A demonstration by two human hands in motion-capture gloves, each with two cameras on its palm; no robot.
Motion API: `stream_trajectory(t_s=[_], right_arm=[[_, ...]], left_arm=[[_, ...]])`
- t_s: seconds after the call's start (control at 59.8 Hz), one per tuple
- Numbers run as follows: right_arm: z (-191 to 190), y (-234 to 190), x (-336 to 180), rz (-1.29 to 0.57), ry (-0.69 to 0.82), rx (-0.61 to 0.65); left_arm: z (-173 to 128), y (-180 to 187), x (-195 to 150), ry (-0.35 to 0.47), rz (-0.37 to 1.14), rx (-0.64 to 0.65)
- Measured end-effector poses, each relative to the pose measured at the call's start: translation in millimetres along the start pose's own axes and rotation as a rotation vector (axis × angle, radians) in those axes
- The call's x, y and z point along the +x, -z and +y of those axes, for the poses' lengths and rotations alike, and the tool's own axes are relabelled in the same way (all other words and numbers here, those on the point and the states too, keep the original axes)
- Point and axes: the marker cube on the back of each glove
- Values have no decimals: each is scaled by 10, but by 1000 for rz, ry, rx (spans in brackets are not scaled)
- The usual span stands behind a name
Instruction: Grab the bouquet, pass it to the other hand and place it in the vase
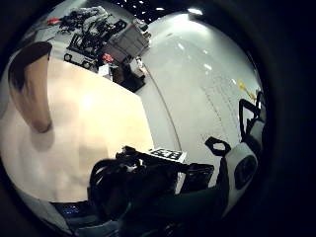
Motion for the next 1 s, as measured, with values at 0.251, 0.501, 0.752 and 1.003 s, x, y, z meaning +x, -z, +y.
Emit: stream_trajectory(t_s=[0.251,0.501,0.752,1.003], right_arm=[[19,250,21,72,479,-61],[-108,601,415,163,409,34],[-212,839,544,239,517,85],[-207,937,676,149,423,5]], left_arm=[[-549,586,639,-137,-89,200],[-1048,1095,952,-215,-128,429],[-1369,1219,562,-135,-105,432],[-1598,1210,0,-98,-99,438]])
